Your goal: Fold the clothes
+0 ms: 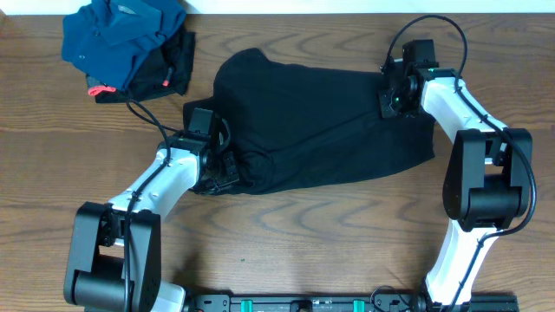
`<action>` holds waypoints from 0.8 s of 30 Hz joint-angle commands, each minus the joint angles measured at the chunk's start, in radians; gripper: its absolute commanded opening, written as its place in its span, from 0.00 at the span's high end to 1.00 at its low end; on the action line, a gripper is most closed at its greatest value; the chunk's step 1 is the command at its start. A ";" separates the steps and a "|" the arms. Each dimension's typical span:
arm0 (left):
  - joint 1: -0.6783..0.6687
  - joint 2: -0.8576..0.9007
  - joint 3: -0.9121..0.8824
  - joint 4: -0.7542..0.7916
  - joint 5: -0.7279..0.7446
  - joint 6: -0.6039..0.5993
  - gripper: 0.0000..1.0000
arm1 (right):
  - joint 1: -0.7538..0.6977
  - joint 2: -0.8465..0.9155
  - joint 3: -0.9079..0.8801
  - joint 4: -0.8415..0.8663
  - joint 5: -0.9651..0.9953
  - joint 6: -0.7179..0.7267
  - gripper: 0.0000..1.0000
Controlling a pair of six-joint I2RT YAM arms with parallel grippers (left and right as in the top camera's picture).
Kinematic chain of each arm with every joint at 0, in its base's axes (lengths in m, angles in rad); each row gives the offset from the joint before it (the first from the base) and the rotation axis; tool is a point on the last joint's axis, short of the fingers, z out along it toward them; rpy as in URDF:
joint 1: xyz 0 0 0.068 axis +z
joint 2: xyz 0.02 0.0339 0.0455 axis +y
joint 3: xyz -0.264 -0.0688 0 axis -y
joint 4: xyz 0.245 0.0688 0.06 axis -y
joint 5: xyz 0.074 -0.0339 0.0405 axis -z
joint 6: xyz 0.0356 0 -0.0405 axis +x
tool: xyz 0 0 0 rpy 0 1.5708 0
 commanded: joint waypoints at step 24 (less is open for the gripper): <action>-0.002 -0.167 -0.004 -0.064 -0.006 0.070 0.94 | -0.004 -0.406 0.073 -0.547 0.053 0.279 0.99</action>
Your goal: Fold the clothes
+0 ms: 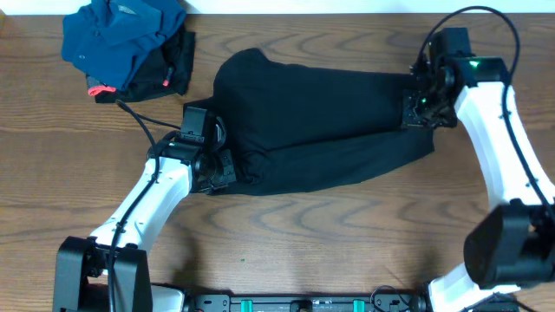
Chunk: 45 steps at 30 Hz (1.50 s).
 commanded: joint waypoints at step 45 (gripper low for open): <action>-0.033 -0.291 0.000 -0.331 -0.061 0.052 0.94 | 0.358 -0.302 -0.218 -0.468 0.234 0.558 0.99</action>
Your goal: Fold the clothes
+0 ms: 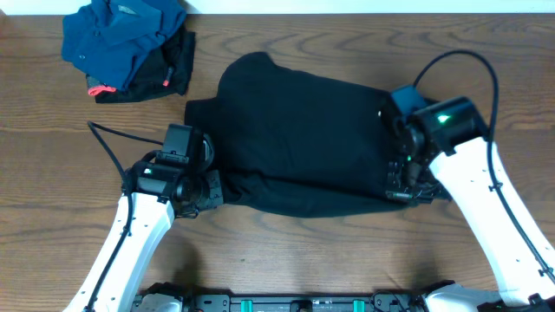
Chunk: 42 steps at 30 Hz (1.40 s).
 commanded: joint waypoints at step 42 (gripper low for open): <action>-0.038 0.180 0.000 0.256 -0.124 0.017 0.58 | -0.233 -0.032 -0.347 0.578 0.172 0.090 0.99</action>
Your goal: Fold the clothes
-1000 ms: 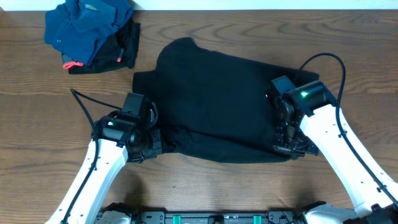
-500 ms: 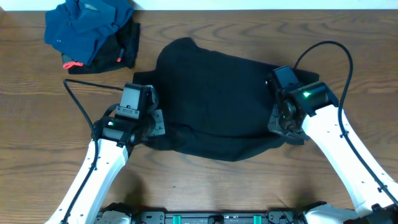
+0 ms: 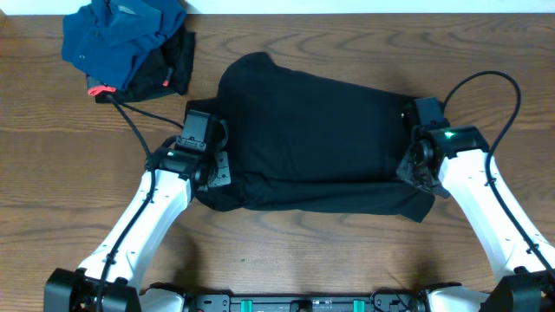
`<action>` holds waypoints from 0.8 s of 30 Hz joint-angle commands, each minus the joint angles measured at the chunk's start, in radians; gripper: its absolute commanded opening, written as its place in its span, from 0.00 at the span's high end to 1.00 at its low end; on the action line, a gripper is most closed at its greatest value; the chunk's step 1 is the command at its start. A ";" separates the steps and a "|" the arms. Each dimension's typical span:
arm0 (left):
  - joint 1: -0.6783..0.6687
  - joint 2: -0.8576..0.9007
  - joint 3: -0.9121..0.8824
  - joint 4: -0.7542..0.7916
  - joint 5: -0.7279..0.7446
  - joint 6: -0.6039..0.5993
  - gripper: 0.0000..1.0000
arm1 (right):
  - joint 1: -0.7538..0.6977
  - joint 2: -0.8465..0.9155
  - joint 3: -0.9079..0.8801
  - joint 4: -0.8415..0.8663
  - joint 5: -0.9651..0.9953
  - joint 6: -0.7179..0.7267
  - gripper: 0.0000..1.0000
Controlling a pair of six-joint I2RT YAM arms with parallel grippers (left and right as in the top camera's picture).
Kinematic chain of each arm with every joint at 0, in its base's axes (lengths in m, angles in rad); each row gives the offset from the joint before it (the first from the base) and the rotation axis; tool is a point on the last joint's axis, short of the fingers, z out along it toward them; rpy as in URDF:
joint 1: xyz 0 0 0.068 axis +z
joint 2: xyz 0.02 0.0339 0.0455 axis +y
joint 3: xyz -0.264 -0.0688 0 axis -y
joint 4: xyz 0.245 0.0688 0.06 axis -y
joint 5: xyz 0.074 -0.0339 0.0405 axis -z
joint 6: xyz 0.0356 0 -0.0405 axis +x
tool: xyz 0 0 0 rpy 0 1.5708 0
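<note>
A black garment [image 3: 303,130] lies spread across the middle of the wooden table, its lower edge folded into a long band. My left gripper [image 3: 217,170] sits at the garment's left edge, shut on a bunch of the cloth. At the right edge my right gripper [image 3: 414,172] is shut on the cloth where it puckers. Both sets of fingertips are dark against the fabric and partly buried in it.
A pile of blue and black clothes [image 3: 121,39] with a red tag lies at the back left corner. The left arm's cable [image 3: 139,130] trails over the table toward that pile. Bare wood [image 3: 286,260] shows along the front.
My left gripper has moved up and right along the garment's left edge. My right gripper has shifted right and slightly back, and the garment's lower right corner now sticks out below it.
First my left gripper held the garment's lower left and my right gripper its far right top. The right gripper then stood further right and higher. Later both were nearer the front, with the garment lying flatter and squarer. Now both sit at its side edges.
</note>
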 commanded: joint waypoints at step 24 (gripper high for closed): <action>-0.002 0.151 0.000 -0.023 0.120 -0.443 0.28 | -0.022 -0.016 0.000 0.018 0.011 -0.041 0.99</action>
